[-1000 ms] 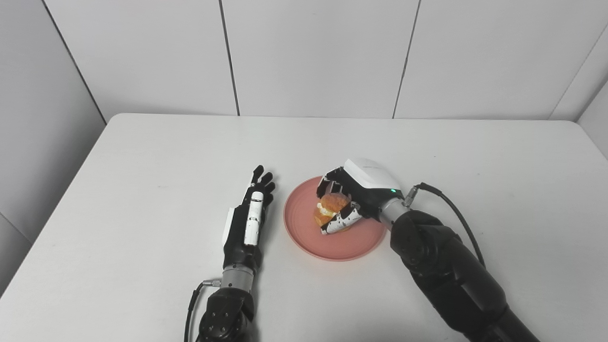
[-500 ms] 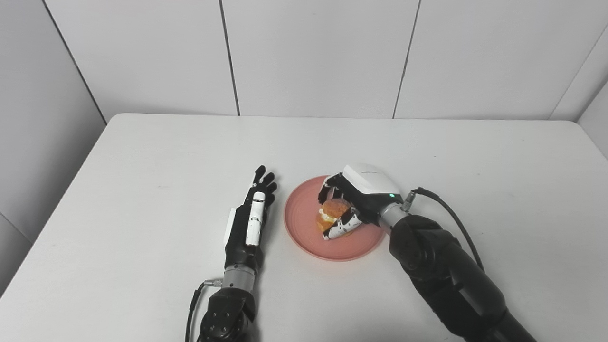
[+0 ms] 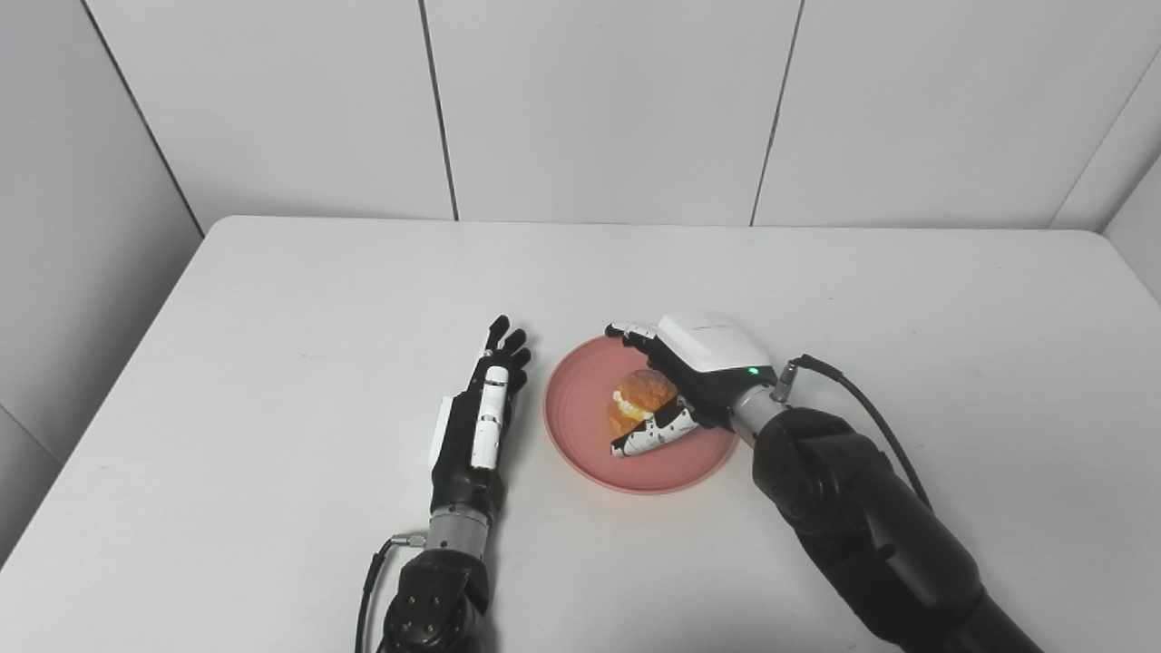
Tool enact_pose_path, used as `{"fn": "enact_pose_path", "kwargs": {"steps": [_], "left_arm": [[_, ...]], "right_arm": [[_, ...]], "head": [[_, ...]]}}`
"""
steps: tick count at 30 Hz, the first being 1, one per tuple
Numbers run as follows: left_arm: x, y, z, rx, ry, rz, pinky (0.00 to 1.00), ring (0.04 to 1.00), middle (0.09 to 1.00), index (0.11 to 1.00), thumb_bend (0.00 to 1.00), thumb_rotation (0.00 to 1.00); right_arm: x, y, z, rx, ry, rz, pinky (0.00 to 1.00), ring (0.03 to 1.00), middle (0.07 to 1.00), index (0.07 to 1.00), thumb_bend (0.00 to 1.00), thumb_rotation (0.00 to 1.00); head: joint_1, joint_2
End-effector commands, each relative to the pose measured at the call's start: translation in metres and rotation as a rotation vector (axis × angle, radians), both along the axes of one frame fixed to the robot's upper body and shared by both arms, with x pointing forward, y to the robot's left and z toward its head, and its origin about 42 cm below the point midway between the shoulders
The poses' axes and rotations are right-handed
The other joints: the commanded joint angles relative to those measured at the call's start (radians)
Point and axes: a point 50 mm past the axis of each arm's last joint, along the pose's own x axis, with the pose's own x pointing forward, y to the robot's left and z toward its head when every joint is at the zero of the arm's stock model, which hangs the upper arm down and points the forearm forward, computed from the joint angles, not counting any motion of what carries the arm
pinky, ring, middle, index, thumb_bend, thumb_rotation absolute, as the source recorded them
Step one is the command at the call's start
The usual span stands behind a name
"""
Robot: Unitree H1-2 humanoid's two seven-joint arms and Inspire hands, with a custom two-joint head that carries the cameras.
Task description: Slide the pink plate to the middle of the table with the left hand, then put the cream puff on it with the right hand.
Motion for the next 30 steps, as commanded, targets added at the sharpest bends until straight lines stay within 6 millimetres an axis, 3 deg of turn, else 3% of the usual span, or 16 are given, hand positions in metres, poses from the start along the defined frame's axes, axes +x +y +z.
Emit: {"fn": "enact_pose_path", "kwargs": {"steps": [1, 9, 18, 26, 30], "left_arm": [[-0.009, -0.004, -0.016, -0.003, 0.081, -0.002, 0.86, 0.881, 0.891, 0.89, 0.47, 1.0], [-0.009, -0.003, -0.017, 0.0, 0.08, -0.002, 0.85, 0.874, 0.887, 0.887, 0.48, 1.0], [-0.009, -0.001, -0.02, 0.0, 0.082, 0.005, 0.86, 0.872, 0.888, 0.887, 0.49, 1.0], [-0.01, 0.001, -0.019, -0.002, 0.082, 0.004, 0.87, 0.883, 0.897, 0.895, 0.48, 1.0], [-0.01, 0.003, -0.02, 0.003, 0.08, 0.012, 0.87, 0.883, 0.899, 0.898, 0.48, 1.0]], "right_arm": [[0.005, 0.001, 0.026, 0.01, -0.09, 0.033, 0.58, 0.766, 0.887, 0.917, 0.82, 0.45], [0.004, -0.001, 0.035, 0.035, -0.101, 0.034, 0.6, 0.797, 0.911, 0.963, 0.89, 0.64], [-0.002, -0.008, 0.063, 0.082, -0.153, 0.044, 0.6, 0.783, 0.907, 0.968, 0.93, 0.71], [-0.008, -0.032, 0.091, 0.219, -0.218, 0.015, 0.56, 0.799, 0.915, 0.979, 0.92, 0.73], [-0.012, -0.048, 0.093, 0.306, -0.239, -0.028, 0.52, 0.744, 0.885, 0.971, 0.93, 0.76]], "head": [[0.0, 0.001], [-0.005, 0.0], [-0.016, -0.003], [-0.026, -0.004], [-0.03, -0.001]]}}
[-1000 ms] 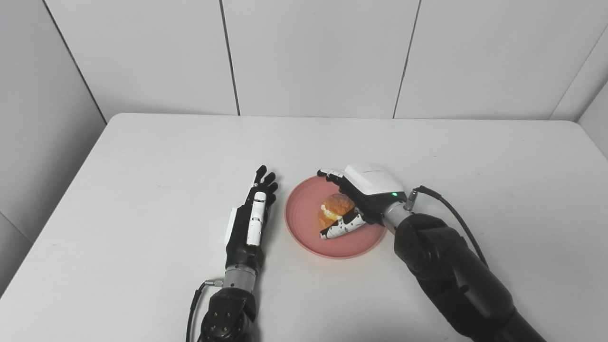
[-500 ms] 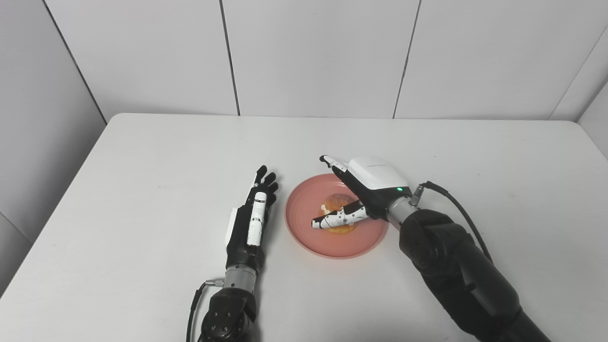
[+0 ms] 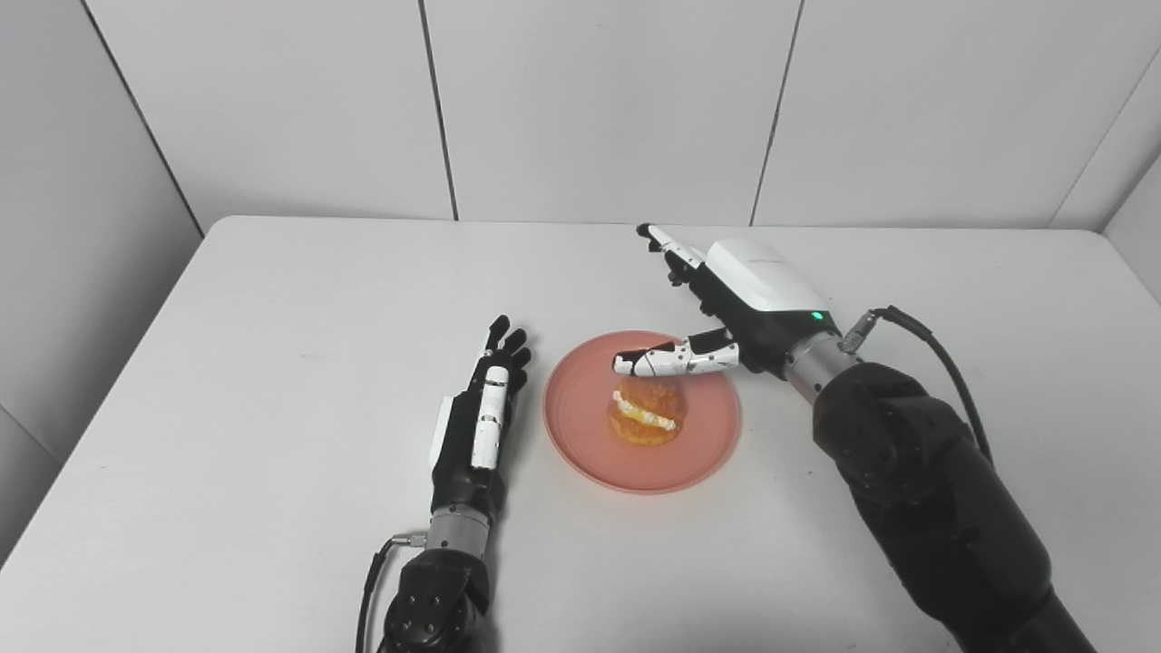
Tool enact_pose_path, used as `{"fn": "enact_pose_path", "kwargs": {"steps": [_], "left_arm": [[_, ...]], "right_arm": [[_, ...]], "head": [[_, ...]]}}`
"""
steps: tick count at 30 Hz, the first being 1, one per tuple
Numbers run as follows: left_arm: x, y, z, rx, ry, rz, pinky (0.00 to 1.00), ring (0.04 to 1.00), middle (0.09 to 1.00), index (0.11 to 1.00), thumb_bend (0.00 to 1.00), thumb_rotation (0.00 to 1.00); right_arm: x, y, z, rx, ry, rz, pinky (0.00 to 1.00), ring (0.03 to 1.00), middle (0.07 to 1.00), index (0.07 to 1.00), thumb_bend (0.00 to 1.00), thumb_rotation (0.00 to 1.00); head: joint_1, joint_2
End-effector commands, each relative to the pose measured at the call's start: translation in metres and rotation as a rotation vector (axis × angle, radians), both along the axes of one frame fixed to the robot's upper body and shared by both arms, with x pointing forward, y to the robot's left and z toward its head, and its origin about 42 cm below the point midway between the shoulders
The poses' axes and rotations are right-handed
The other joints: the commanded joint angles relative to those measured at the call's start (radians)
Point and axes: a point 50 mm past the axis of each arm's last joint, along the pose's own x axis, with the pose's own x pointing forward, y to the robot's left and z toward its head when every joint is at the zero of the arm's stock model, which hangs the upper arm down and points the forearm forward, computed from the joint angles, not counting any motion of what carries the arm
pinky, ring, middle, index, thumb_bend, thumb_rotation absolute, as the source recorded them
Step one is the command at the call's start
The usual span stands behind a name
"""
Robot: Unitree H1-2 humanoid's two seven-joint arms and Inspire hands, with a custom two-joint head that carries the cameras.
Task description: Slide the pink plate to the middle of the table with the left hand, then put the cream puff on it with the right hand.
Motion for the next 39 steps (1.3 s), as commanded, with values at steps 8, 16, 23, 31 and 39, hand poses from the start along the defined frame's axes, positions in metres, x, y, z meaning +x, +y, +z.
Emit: {"fn": "enact_pose_path", "kwargs": {"steps": [8, 16, 23, 31, 39], "left_arm": [[-0.009, 0.006, -0.02, -0.006, 0.079, 0.013, 0.88, 0.883, 0.901, 0.898, 0.47, 1.0], [-0.01, 0.013, -0.022, 0.019, 0.069, -0.003, 0.89, 0.901, 0.913, 0.914, 0.47, 1.0], [-0.013, 0.018, -0.02, 0.004, 0.065, -0.047, 0.94, 0.938, 0.945, 0.945, 0.47, 1.0], [-0.021, 0.023, -0.019, 0.006, 0.09, -0.085, 1.0, 0.982, 0.989, 0.987, 0.45, 1.0], [-0.029, 0.032, -0.02, 0.023, 0.104, -0.075, 1.0, 1.0, 1.0, 1.0, 0.44, 1.0]], "right_arm": [[-0.007, -0.041, -0.003, 0.332, 0.01, -0.057, 0.81, 0.93, 0.987, 1.0, 0.88, 0.97], [-0.021, -0.047, -0.044, 0.689, 0.074, -0.058, 0.99, 1.0, 1.0, 1.0, 0.83, 1.0], [-0.035, -0.048, -0.091, 0.885, 0.157, -0.13, 1.0, 1.0, 1.0, 1.0, 0.83, 1.0], [-0.058, -0.045, -0.137, 1.034, 0.262, -0.155, 1.0, 1.0, 1.0, 1.0, 0.45, 1.0], [-0.063, -0.041, -0.152, 1.025, 0.298, -0.153, 1.0, 1.0, 1.0, 1.0, 0.25, 1.0]], "head": [[-0.006, 0.004], [-0.025, 0.005], [-0.037, 0.015], [-0.029, 0.026], [-0.021, 0.033]]}}
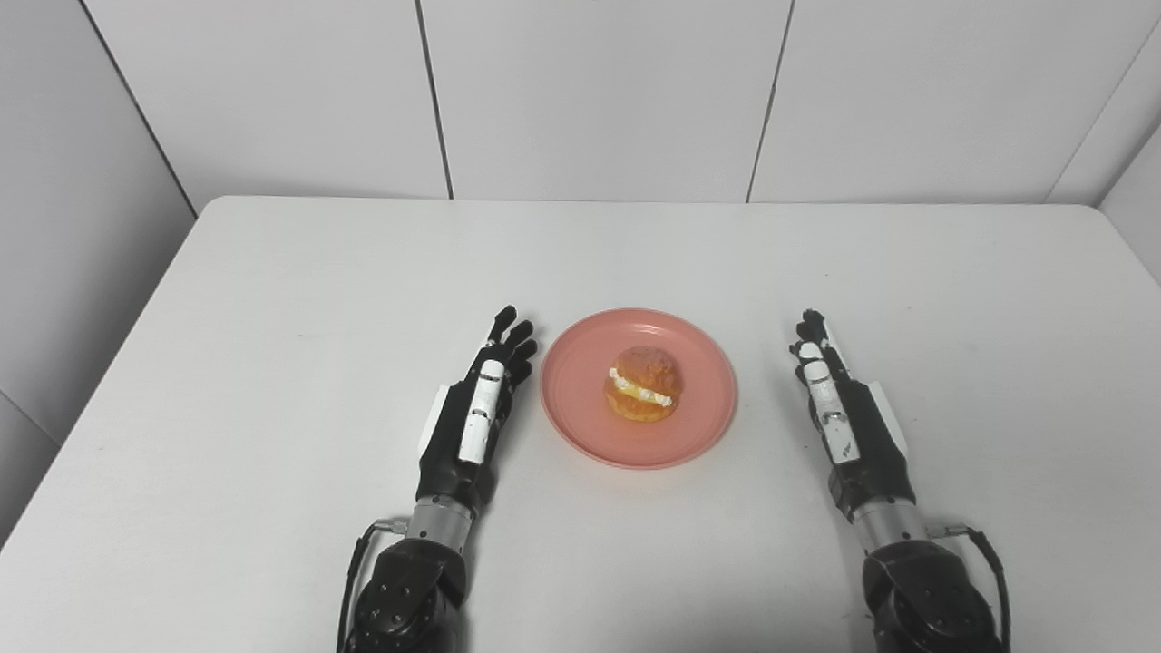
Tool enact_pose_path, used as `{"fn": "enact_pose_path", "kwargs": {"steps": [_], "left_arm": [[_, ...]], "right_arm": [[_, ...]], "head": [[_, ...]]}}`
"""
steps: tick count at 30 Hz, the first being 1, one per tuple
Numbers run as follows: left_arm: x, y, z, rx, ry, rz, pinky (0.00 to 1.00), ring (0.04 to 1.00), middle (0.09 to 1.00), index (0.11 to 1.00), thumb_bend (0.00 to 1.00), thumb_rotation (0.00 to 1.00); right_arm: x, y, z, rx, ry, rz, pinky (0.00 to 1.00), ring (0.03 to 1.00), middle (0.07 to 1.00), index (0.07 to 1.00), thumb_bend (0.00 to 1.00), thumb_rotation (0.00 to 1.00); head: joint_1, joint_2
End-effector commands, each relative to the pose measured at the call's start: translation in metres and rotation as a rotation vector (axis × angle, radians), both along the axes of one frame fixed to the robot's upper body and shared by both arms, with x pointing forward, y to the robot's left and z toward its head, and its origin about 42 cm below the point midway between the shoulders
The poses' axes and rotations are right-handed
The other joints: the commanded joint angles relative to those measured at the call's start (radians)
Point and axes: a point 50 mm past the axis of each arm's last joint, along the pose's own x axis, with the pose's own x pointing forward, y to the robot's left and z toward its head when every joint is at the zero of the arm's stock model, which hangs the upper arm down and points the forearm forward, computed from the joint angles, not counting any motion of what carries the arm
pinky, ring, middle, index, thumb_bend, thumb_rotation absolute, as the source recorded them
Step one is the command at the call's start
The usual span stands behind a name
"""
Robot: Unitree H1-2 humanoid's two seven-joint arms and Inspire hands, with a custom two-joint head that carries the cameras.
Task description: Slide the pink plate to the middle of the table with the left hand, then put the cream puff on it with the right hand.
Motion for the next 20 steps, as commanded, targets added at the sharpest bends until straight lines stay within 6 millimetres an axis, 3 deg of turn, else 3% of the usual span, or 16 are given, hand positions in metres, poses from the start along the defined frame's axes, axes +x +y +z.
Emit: {"fn": "enact_pose_path", "kwargs": {"steps": [1, 6, 20], "left_arm": [[-0.014, 0.009, -0.018, 0.007, 0.094, 0.004, 1.0, 1.0, 1.0, 1.0, 0.44, 1.0], [-0.019, 0.015, -0.019, 0.015, 0.1, 0.022, 1.0, 1.0, 1.0, 1.0, 0.44, 1.0], [-0.008, 0.022, -0.024, 0.04, 0.087, 0.028, 1.0, 1.0, 1.0, 1.0, 0.42, 1.0]], "right_arm": [[0.001, 0.005, 0.005, 0.014, -0.052, 0.023, 1.0, 1.0, 1.0, 1.0, 0.24, 1.0], [-0.003, 0.008, -0.001, 0.033, -0.019, 0.037, 1.0, 1.0, 1.0, 1.0, 0.24, 1.0], [0.003, 0.011, -0.018, 0.018, 0.016, 0.06, 1.0, 1.0, 1.0, 1.0, 0.27, 1.0]], "head": [[0.005, 0.004], [0.018, 0.01], [0.047, -0.006]]}}
